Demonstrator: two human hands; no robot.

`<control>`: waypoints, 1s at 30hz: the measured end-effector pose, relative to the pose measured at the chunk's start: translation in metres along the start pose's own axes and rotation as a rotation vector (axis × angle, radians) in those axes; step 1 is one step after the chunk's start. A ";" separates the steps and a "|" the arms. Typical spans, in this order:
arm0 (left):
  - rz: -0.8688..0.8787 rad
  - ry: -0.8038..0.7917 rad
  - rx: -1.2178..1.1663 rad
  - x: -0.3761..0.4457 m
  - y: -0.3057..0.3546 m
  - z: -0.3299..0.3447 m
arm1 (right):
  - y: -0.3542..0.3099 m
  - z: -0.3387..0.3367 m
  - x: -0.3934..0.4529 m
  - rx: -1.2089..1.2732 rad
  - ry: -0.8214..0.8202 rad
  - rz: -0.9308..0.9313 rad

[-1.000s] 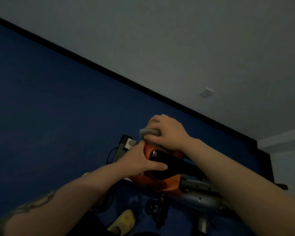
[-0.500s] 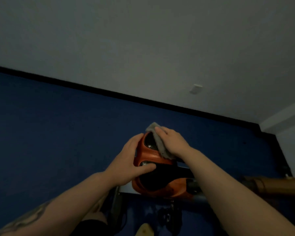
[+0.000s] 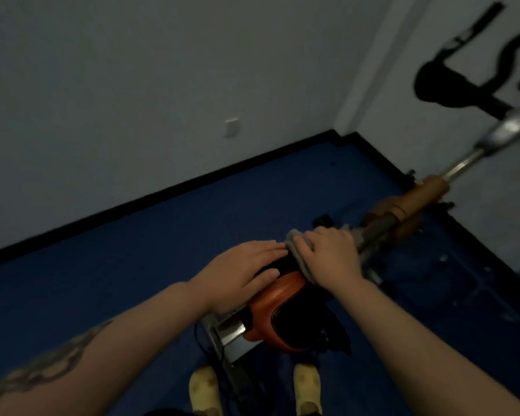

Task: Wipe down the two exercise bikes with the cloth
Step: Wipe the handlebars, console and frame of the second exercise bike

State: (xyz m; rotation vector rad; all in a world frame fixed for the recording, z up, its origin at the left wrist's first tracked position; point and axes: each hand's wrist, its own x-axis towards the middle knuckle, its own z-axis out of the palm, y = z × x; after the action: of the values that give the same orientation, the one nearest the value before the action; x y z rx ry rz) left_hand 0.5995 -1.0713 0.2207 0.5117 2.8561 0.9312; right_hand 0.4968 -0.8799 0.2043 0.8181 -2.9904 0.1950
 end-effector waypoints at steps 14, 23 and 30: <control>0.369 -0.131 -0.017 0.037 -0.023 0.002 | -0.040 0.015 -0.038 0.324 0.110 0.580; 0.329 -0.088 -0.097 0.039 -0.028 0.004 | -0.074 0.010 -0.066 0.556 0.170 0.758; 0.290 -0.064 -0.179 0.037 -0.031 0.004 | -0.083 0.004 -0.057 0.568 0.150 0.944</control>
State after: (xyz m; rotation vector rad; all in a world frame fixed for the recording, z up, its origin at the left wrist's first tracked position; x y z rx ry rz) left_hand 0.5570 -1.0797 0.2001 0.9338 2.6518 1.1752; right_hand 0.5876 -0.9224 0.2062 -0.6582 -2.9108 1.0777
